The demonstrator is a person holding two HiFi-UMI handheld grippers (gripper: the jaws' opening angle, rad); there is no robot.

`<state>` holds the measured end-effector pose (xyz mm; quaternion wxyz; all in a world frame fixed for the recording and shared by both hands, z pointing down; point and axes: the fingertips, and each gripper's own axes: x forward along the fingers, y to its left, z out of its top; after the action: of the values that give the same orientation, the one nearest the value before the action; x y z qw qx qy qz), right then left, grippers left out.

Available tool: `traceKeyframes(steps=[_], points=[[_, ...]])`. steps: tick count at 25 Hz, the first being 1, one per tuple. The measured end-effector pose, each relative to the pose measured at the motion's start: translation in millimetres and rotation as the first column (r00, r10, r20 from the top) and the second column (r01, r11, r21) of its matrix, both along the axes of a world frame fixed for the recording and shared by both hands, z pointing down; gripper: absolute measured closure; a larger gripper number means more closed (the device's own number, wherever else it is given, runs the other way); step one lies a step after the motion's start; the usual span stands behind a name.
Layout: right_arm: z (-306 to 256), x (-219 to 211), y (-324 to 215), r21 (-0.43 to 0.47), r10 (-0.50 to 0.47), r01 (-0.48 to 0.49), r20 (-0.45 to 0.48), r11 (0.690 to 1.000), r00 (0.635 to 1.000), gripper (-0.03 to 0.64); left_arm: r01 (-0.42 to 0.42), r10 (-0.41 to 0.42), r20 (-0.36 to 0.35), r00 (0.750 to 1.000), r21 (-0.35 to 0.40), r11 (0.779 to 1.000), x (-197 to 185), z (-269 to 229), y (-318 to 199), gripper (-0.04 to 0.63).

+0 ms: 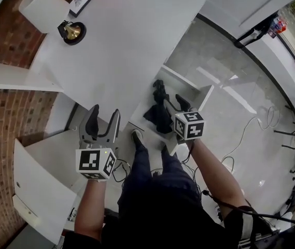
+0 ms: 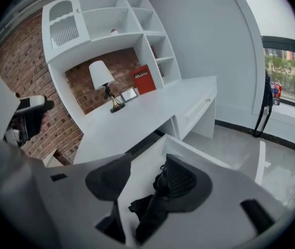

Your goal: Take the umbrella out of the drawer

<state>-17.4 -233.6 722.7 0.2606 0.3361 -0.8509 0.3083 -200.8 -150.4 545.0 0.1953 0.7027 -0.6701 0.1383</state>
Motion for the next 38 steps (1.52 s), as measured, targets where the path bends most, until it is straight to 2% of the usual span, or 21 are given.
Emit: traceKeyframes(steps=[4, 12, 18, 24, 31, 36, 38], points=[[53.4, -17.9, 7.7, -0.106, -0.013, 0.006, -0.068, 0.994, 0.998, 0.375, -0.001, 0.000, -0.038, 0.999, -0.022, 1.000, -15.0, 16.6, 2.3, 0.353], [143.8, -20.3, 12.2, -0.306, 0.060, -0.126, -0.215, 0.944, 0.975, 0.315, 0.000, -0.001, -0.090, 0.996, -0.011, 1.000, -36.6, 32.6, 12.6, 0.353], [193.0, -27.5, 26.8, -0.330, -0.046, -0.073, -0.339, 0.941, 0.940, 0.273, 0.006, -0.011, -0.097, 0.995, -0.059, 0.998, -51.5, 53.2, 16.9, 0.353], [220.2, -17.0, 23.1, -0.298, -0.106, -0.043, -0.466, 0.954, 0.878, 0.277, 0.010, -0.017, -0.098, 0.995, -0.069, 0.998, -56.1, 59.0, 19.4, 0.353], [232.3, -15.7, 25.9, -0.310, -0.143, -0.011, -0.468, 0.951, 0.872, 0.316, 0.025, -0.032, -0.095, 0.995, -0.074, 0.997, -54.7, 59.9, 24.8, 0.354], [218.6, -10.7, 23.9, -0.341, -0.122, -0.033, -0.422, 0.939, 0.898, 0.365, 0.038, -0.045, -0.105, 0.993, -0.069, 0.997, -47.3, 56.9, 30.7, 0.354], [209.5, -10.2, 24.6, -0.329, -0.105, -0.036, -0.400, 0.944, 0.910, 0.373, 0.043, -0.050, -0.111, 0.993, -0.061, 0.997, -44.2, 53.6, 32.7, 0.354]])
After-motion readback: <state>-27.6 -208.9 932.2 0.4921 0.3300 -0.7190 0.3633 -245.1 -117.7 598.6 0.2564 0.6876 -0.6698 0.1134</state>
